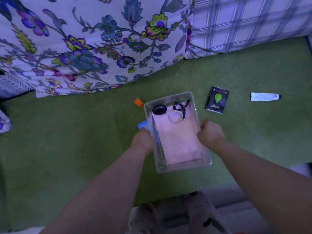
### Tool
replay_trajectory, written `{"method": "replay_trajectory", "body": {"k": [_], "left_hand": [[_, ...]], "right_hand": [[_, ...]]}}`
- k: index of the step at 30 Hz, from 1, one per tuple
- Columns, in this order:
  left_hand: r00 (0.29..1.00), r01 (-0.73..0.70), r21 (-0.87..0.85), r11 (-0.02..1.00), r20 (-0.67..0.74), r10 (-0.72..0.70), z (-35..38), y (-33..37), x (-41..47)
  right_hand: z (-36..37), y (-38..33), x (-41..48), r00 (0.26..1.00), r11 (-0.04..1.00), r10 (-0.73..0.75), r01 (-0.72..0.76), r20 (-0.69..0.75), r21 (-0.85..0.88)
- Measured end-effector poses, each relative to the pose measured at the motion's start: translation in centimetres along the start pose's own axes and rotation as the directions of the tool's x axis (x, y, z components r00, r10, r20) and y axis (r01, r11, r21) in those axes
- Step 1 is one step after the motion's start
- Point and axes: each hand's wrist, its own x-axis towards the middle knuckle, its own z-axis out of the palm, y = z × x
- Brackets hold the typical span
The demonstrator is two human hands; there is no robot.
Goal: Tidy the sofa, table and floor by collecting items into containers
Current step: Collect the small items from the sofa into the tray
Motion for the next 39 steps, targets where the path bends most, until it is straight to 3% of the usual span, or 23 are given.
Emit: {"method": "replay_trajectory", "body": {"k": [5, 13, 16, 19, 22, 24, 30, 39], "left_hand": [[0.999, -0.025, -0.101, 0.995, -0.026, 0.022, 2.7, 3.3, 2.2], [0.999, 0.034, -0.095, 0.995, 0.004, -0.033, 3.4, 3.0, 4.3], [0.994, 0.101, -0.061, 0.993, -0.042, -0.104, 2.8, 1.8, 4.5], [0.976, 0.191, -0.085, 0.978, -0.088, -0.198, 2.5, 0.5, 5.5], [0.947, 0.291, -0.122, 0.949, -0.105, -0.304, 2.8, -0.2, 7.1], [0.935, 0.324, -0.142, 0.935, -0.103, -0.340, 3.2, -0.5, 8.2], [0.898, 0.394, -0.275, 0.877, -0.086, -0.431, 5.4, -0.8, 9.7], [0.849, 0.465, -0.250, 0.849, -0.148, -0.508, 7.0, 0.5, 10.5]], "right_hand": [[-0.5, 1.9, 3.9, 0.999, 1.000, 0.020, -0.020, -0.033, 0.002], [0.4, 3.3, 4.8, 0.994, 0.994, 0.101, -0.102, 0.027, 0.039], [0.9, 2.3, 4.2, 0.977, 0.989, 0.148, -0.145, -0.150, 0.033], [1.6, 0.5, 4.1, 0.946, 0.999, -0.036, 0.033, -0.322, -0.015], [3.2, -1.0, 4.9, 0.943, 0.972, -0.224, 0.235, -0.247, 0.016], [4.3, -1.4, 5.3, 0.944, 0.957, -0.278, 0.288, -0.175, 0.034], [6.4, -0.1, 5.8, 0.958, 0.961, -0.272, 0.276, -0.093, 0.029], [6.9, 1.7, 6.3, 0.965, 0.967, -0.255, 0.254, -0.068, -0.015]]}}
